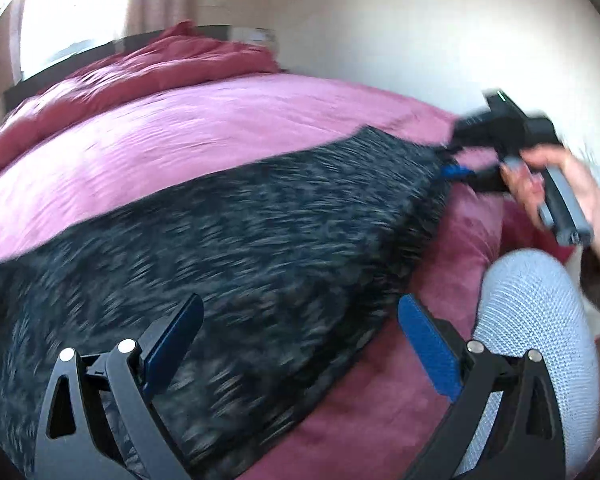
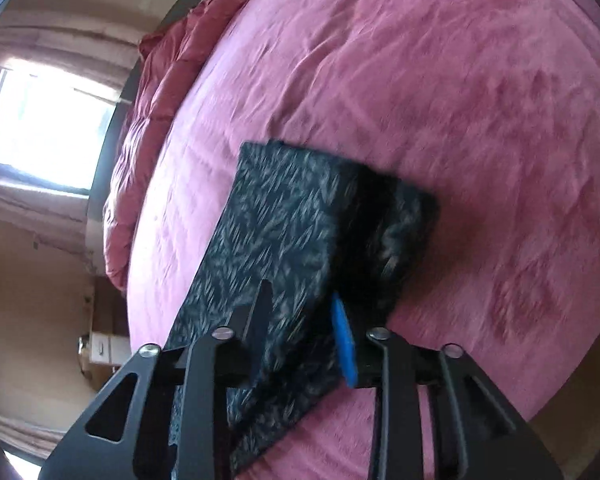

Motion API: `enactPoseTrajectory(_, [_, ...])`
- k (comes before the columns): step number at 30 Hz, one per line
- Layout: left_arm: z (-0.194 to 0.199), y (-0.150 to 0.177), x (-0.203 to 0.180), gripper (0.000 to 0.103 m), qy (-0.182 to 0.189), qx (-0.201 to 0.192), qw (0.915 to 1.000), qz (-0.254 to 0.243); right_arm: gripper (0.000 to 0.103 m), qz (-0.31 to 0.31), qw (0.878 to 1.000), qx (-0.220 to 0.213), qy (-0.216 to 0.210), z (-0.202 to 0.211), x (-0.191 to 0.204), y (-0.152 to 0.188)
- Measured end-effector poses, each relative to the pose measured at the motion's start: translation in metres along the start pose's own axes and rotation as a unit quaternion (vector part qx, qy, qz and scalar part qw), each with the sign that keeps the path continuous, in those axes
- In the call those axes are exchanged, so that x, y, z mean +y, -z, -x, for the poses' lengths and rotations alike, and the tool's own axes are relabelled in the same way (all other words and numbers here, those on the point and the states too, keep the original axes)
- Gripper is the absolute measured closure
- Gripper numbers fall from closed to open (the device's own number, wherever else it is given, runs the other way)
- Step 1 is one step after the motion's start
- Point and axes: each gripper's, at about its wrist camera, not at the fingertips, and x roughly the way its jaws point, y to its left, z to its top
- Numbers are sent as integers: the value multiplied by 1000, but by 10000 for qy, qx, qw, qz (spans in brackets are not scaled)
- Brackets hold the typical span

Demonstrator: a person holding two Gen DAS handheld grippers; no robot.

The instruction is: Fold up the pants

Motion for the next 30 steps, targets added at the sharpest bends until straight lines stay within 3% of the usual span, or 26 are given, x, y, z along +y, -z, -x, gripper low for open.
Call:
enactPoseTrajectory(6, [-30, -18, -26, 23, -2, 417, 9984, -385, 82, 211, 9997, -13, 95, -7, 3, -3])
enactPoseTrajectory(10, [-39, -14, -33, 72, 64, 625, 9960, -631, 98, 249, 9996, -39, 144, -17, 8, -11])
enactPoseTrajectory(11, [-34, -15, -34, 90, 103, 613, 9962, -611, 98, 263, 9996, -46, 128, -17, 9, -12])
enactPoseTrajectory(12, [-30, -17, -34, 96, 164, 604, 9965, -556, 99, 256, 9996, -72, 80, -15, 9, -13])
enactPoseTrajectory(14, [-17, -21, -36, 98, 351, 549, 9968, -473, 99, 212, 9996, -167, -51, -5, 9, -15])
enactPoseTrajectory(18, [6, -20, -48, 97, 556, 477, 9952, -656, 99, 256, 9991, -340, -76, 13, 6, -12])
enactPoseTrajectory(20, [-6, -14, -50, 89, 434, 731, 9939, -709, 99, 302, 9993, -211, 104, 5, 0, -11])
enactPoseTrajectory(21, [-17, -9, -50, 79, 436, 941, 9926, -625, 99, 309, 9993, -151, 151, 1, -3, -11])
enactPoseTrajectory(22, [-19, -5, -49, 75, 554, 986, 9925, -466, 99, 373, 9991, -124, 134, -3, -6, -11])
enactPoseTrajectory(23, [-16, -5, -48, 57, 677, 936, 9927, -354, 99, 450, 9988, -188, 89, -3, -7, -11])
enactPoseTrajectory(24, [-10, -4, -46, 29, 873, 871, 9921, -211, 96, 478, 9985, -247, 66, -1, -8, -10])
enactPoseTrajectory(25, [-2, -3, -43, 19, 965, 802, 9920, -101, 96, 485, 9982, -353, 78, 5, -10, -10])
enactPoseTrajectory(27, [18, 0, -34, 18, 996, 583, 9933, 64, 96, 495, 9962, -663, 253, 19, -13, -11])
enactPoseTrajectory(30, [43, 6, -4, 17, 767, 447, 9950, 452, 96, 845, 9839, -1364, 788, 48, 0, -8])
